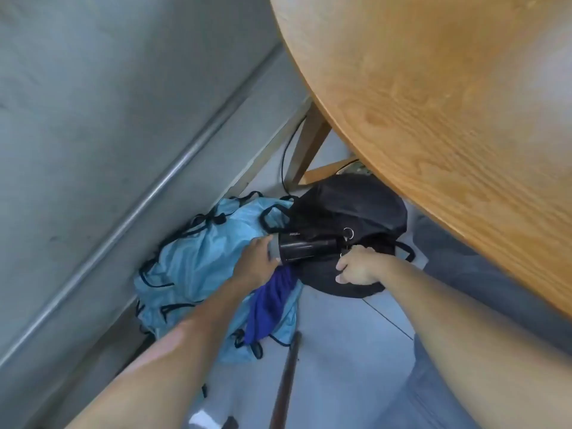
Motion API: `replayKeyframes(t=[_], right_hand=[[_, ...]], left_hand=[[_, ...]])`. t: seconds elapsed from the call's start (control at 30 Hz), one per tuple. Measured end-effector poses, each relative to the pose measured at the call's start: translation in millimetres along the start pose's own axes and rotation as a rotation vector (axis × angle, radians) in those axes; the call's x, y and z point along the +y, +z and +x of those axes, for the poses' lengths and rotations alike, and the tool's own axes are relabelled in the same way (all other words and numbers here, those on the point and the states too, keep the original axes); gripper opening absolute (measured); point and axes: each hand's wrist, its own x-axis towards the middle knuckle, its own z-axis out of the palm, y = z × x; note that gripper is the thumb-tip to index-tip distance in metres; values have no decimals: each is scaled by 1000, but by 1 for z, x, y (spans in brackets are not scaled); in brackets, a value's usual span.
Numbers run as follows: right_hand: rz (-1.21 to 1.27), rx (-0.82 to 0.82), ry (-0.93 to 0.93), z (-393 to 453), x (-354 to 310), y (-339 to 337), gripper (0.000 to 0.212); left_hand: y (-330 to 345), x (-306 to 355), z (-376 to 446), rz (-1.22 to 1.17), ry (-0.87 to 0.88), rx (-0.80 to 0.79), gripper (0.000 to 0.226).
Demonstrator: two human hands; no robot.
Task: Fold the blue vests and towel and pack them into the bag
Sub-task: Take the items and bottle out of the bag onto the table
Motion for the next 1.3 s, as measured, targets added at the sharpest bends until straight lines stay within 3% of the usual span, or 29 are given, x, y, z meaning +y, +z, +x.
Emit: replayKeyframes(t=[0.27,0.4,0.57,0.77,0.83,0.9,1.1,1.3], right_hand=[[-99,-83,53,76,4,17,50],[-210,-9,86,90,9,29,41],[-155,65,143,85,4,30,37],[-40,122,147,68,-3,36,15],[-6,181,141,58,-4,34,30],[9,228,135,43,-6,28,29],[34,398,106,-14,-36,27,34],[65,649,-23,-73,-74,50,35]], left_hand=[[28,-32,41,136,-25,-48,86],[35,-33,56,251,-21,-39,93],[38,-26,71,353,-6,-79,119],[32,-22,68,421,54,-82,97],[27,-20,60,436,75,-79,95],[20,-21,49,413,86,-68,93],[-23,-32,-13,21,25,-31,81],[-70,-31,-87,-157,-3,141,72]])
